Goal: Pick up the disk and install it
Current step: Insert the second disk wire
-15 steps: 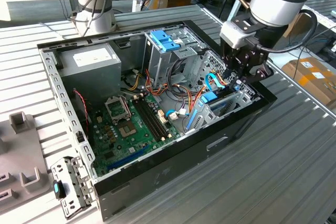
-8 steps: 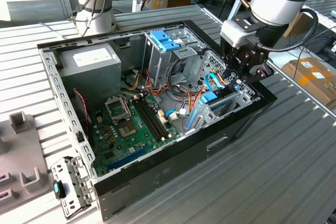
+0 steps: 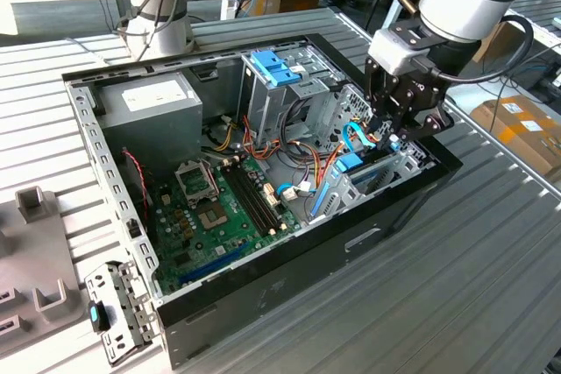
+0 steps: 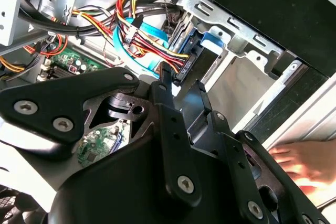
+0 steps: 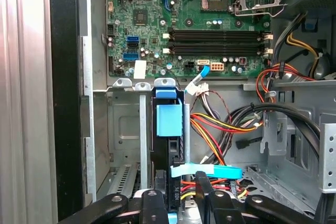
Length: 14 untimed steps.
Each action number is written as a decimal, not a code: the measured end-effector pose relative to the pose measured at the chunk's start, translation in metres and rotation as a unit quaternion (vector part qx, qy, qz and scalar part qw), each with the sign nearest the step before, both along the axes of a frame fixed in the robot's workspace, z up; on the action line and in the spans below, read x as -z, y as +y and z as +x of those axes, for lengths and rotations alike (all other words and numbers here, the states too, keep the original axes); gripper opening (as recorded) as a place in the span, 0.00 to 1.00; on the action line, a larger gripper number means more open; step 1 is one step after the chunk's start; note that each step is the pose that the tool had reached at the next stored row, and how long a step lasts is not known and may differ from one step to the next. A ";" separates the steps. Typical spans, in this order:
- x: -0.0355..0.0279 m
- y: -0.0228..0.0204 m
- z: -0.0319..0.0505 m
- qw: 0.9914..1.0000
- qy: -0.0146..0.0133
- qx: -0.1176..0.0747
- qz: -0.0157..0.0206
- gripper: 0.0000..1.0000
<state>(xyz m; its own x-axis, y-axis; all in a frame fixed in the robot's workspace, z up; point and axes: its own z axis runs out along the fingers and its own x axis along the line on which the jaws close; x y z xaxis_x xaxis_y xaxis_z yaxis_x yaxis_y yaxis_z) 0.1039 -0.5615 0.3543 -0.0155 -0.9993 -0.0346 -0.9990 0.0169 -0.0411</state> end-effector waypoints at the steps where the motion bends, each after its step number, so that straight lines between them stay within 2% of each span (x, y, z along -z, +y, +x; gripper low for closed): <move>1: 0.0000 0.0000 0.0000 1.000 0.000 0.000 0.000 0.36; 4: -0.0011 -0.0001 0.0000 1.000 0.000 0.000 0.000 0.36; 12: -0.0177 0.0000 0.0000 1.000 0.000 0.000 0.000 0.36; 14: -0.0178 0.0000 0.0000 1.000 0.000 0.000 0.000 0.36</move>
<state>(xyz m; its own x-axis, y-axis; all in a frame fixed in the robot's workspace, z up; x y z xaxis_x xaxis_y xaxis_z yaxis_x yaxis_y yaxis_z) 0.1039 -0.5616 0.3721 -0.0155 -0.9993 -0.0347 -0.9990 0.0169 -0.0404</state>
